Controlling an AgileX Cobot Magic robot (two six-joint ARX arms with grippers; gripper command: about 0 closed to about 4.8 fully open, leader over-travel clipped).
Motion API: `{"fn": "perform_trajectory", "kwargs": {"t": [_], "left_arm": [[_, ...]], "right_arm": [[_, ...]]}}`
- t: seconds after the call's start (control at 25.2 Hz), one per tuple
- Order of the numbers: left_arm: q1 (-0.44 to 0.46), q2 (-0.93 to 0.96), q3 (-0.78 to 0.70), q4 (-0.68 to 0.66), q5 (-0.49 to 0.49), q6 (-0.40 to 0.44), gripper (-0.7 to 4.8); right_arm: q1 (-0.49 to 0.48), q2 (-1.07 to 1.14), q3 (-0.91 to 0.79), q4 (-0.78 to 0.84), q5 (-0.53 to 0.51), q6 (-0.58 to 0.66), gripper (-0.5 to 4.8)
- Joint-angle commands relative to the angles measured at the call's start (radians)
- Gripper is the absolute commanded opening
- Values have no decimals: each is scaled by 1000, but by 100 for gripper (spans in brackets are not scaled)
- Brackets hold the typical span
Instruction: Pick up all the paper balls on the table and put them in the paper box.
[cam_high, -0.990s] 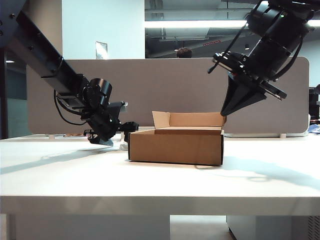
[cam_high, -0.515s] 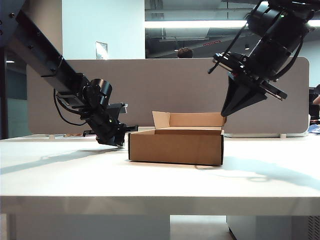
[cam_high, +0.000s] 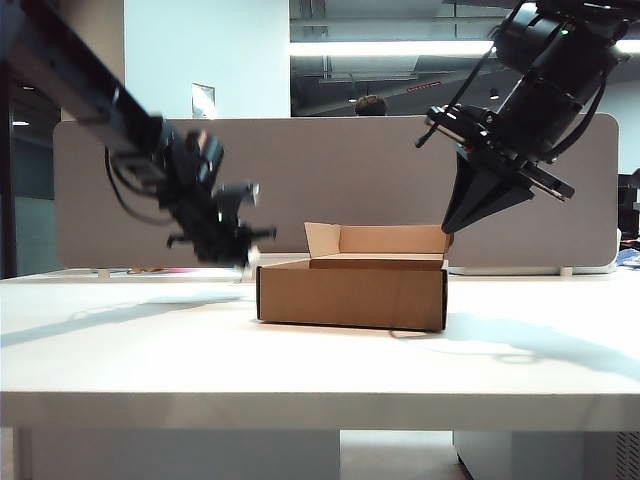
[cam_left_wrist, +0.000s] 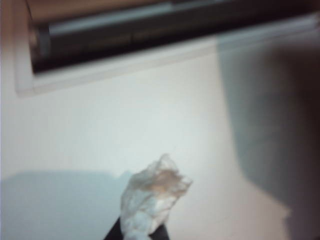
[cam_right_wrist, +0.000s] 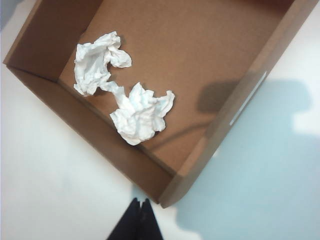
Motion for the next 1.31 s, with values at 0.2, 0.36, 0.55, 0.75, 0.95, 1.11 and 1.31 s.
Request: {"fn": "perform_trajectory", "kwargs": {"t": [0.2,0.36,0.55,0.75,0.95,1.11,1.31], "left_arm": [[-6,-136,3,-42,240,-10,-6],[-74,-204,3,-113,328,64,-6],[-163,-200,-6,-206,288,128,-5],[-211,-185,-7,-237,192,139,143],[-235,-183,-7,-274,168,143,347],[-242,-183,-6,-312,168,142,382],[-243,-213,-6,-492,169,143,328]], "right_arm": [[0,-6,2,10,-7,-4,-4],[-6,-8,2,2,-8,-4,-5],[-34,-47,2,-30,-1,-42,-5],[-79,-98,2,-40,8,-56,-5],[-109,-134,2,-45,6,-56,-5],[-112,-153,2,-57,5,-56,-5],[-110,-175,2,-136,-16,-111,-5]]}}
